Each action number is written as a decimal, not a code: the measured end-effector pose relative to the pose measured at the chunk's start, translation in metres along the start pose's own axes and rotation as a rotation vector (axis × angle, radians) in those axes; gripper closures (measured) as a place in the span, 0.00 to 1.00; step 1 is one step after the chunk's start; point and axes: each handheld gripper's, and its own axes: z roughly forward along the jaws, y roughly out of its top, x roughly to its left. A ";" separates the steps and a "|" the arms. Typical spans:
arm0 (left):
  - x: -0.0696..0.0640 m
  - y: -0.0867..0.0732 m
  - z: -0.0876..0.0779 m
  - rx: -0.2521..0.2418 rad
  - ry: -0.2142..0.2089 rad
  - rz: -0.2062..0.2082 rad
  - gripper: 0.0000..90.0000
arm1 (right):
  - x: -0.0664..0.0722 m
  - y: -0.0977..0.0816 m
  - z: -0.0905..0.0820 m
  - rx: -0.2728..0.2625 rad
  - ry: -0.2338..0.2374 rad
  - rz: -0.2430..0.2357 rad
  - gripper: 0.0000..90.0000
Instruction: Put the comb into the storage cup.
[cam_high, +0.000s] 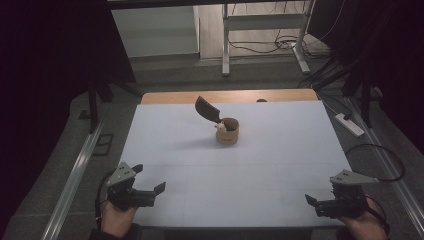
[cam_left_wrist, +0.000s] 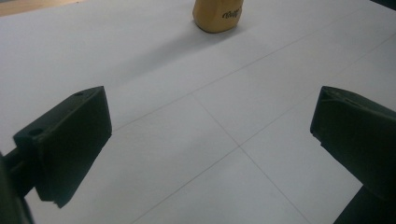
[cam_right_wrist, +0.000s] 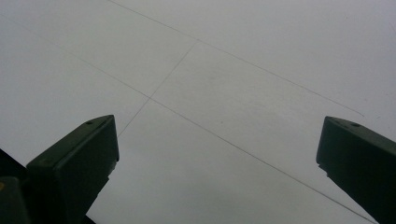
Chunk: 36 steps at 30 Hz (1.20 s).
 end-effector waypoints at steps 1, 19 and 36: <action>0.000 -0.001 -0.001 0.001 0.001 -0.001 0.00 | 0.000 0.000 0.000 0.000 0.000 0.000 0.00; -0.001 -0.011 -0.006 0.036 0.026 -0.010 0.00 | 0.000 0.000 0.000 0.000 -0.004 0.001 0.00; -0.002 -0.018 -0.006 0.095 0.066 -0.013 0.00 | -0.001 0.000 0.000 -0.001 -0.011 0.014 0.00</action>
